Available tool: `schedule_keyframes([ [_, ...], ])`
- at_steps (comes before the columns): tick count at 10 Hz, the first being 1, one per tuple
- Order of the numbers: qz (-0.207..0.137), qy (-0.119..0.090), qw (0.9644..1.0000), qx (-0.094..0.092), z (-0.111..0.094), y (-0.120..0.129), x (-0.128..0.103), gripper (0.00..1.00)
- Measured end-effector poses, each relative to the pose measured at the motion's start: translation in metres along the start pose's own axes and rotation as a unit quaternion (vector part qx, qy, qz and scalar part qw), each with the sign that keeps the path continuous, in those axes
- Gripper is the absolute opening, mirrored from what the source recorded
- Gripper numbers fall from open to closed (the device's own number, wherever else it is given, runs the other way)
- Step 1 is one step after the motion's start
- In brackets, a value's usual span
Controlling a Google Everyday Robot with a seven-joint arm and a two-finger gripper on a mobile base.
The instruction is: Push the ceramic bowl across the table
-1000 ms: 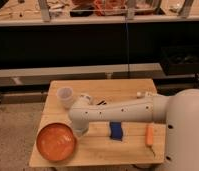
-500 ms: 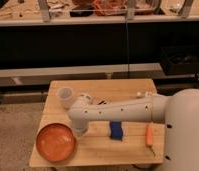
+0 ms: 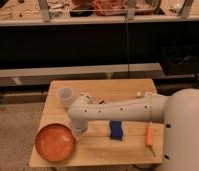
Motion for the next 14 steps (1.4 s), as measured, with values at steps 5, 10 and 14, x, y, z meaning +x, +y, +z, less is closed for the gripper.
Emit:
schedule_keyframes([
  [5,-0.005,-0.006,1.0000,-0.002,0.0009,-0.0027,-0.0026,0.00],
  [10,-0.008,-0.011,0.9999,-0.003,0.0024,-0.0061,-0.0073,0.00],
  [14,-0.009,-0.016,0.9998,-0.002,0.0022,-0.0074,-0.0088,0.00],
])
